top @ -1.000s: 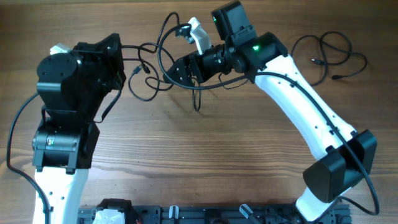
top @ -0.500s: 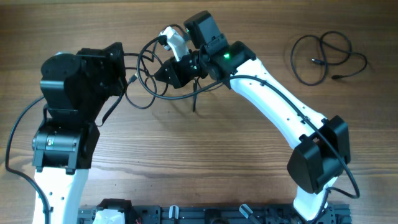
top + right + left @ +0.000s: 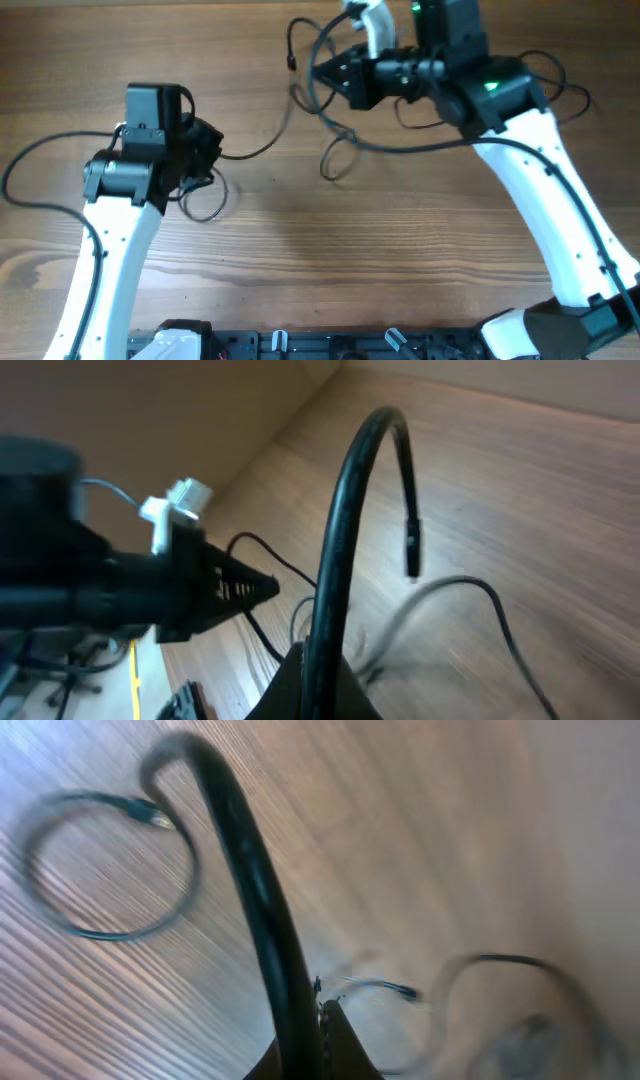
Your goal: Untangle cables
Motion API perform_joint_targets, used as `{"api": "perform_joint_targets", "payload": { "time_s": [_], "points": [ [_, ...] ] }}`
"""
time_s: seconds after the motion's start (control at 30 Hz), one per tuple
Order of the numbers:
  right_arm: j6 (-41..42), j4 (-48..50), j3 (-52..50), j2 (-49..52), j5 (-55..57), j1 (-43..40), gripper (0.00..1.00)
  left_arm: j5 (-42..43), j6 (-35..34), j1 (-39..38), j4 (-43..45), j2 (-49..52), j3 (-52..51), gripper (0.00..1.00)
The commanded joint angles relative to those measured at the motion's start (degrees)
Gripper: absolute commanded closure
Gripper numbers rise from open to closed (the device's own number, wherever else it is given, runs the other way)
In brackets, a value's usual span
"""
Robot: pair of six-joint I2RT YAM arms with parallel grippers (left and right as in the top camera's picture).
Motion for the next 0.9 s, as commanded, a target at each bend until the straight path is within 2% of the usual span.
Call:
{"api": "perform_joint_targets", "payload": {
  "time_s": [0.0, 0.1, 0.23, 0.33, 0.47, 0.6, 0.73, 0.8, 0.87],
  "points": [
    [6.86, -5.73, 0.48, -0.22, 12.13, -6.29, 0.96, -1.51, 16.31, 0.42, 0.70, 2.08, 0.04, 0.96],
    [8.15, -11.56, 0.48, 0.31, 20.63, -8.83, 0.96, -1.49, 18.73, 0.42, 2.91, 1.88, 0.04, 0.96],
    [3.43, -16.92, -0.44, 1.51, 19.76, -8.76, 0.96, -0.79, 19.02, 0.42, 6.05, 1.88, 0.04, 0.96],
    [1.88, -17.46, -2.12, 2.21, 19.21, -8.15, 0.96, 1.62, 18.99, 0.39, 7.69, 1.88, 0.04, 0.96],
    [2.16, -15.21, -1.36, 1.64, 18.29, -10.08, 0.96, 1.53, 19.02, 0.31, 5.53, 2.10, 0.04, 0.96],
    [2.32, -14.86, 6.54, -0.13, 14.40, -16.90, 0.96, 1.53, 19.02, 0.31, 3.58, 2.38, 0.04, 0.96],
    [5.40, -16.63, 16.11, -1.62, 14.49, -28.94, 0.96, 1.53, 19.02, 0.31, 3.41, 2.38, 0.04, 0.96],
    [6.49, -16.90, 17.38, -2.14, 14.47, -34.27, 0.96, 1.53, 19.02, 0.31, 3.41, 2.38, 0.04, 0.96],
    [9.49, -17.25, 17.59, -2.67, 14.47, -44.37, 0.96, 1.55, 18.99, 0.31, 3.23, 2.38, 0.04, 0.96]
  ]
}}
